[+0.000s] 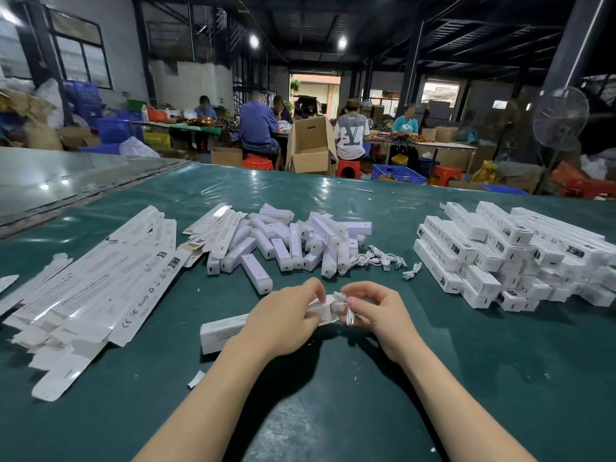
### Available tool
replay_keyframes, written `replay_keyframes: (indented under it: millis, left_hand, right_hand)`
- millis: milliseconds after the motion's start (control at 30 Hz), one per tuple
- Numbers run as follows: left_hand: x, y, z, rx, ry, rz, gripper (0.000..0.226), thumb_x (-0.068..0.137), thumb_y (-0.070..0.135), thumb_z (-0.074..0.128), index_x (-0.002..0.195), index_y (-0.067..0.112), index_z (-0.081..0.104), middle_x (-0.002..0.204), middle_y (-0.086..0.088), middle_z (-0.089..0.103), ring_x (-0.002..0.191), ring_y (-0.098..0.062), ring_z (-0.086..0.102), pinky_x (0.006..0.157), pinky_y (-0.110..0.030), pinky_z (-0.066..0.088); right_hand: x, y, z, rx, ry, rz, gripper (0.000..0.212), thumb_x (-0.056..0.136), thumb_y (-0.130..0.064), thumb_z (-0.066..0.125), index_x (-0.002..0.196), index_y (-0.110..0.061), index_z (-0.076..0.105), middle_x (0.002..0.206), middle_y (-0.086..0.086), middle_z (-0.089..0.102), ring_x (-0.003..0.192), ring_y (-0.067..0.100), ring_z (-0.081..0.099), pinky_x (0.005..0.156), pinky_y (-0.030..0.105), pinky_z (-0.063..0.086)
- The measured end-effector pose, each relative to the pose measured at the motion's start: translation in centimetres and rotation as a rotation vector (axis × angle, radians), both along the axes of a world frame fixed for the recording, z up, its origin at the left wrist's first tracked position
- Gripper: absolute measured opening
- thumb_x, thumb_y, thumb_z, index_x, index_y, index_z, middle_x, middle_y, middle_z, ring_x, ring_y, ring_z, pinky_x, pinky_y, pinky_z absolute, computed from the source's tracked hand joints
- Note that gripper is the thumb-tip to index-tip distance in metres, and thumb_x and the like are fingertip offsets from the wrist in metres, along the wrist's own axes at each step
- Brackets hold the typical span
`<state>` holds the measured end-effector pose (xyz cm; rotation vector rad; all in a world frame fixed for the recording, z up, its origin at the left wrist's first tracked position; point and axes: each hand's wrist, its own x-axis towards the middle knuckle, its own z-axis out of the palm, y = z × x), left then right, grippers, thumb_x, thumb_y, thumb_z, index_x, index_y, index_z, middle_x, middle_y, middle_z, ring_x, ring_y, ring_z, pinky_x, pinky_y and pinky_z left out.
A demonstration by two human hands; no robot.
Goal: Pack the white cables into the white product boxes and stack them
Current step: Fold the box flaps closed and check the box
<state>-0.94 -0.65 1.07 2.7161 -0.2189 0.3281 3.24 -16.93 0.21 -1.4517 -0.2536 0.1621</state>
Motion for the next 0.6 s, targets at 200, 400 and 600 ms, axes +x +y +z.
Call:
replay_keyframes:
  millis: [200,400,600]
  left_hand:
    - [0.1,0.6,-0.2,0.040,0.032,0.022,0.025,0.087,0.024,0.048,0.110,0.030,0.041,0.108,0.000,0.061,0.095,-0.025,0.053,0.067,-0.030,0.032]
    - [0.2,0.9,-0.2,0.033,0.060,0.017,0.031,0.084,0.020,0.045,0.111,0.035,0.043,0.108,0.002,0.062,0.088,-0.022,0.051,0.067,-0.031,0.036]
    - [0.4,0.9,-0.4,0.056,0.056,-0.036,0.051,0.083,0.027,0.048,0.130,0.046,0.037,0.127,0.010,0.055,0.117,-0.015,0.049,0.088,-0.030,0.042]
  right_hand:
    - [0.0,-0.4,0.1,0.000,0.082,0.176,0.032,0.080,0.023,0.041,0.081,0.002,0.066,0.071,0.013,0.070,0.061,0.014,0.068,0.059,0.020,0.055]
    - [-0.2,-0.7,0.2,-0.153,-0.015,0.194,0.027,0.072,0.017,0.065,0.085,-0.006,0.070,0.081,0.013,0.072,0.069,0.019,0.068,0.071,0.027,0.056]
    - [-0.5,0.4,0.0,-0.491,-0.283,-0.012,0.032,0.061,0.000,0.080,0.060,-0.028,0.064,0.056,-0.007,0.062,0.052,0.004,0.054,0.057,0.015,0.043]
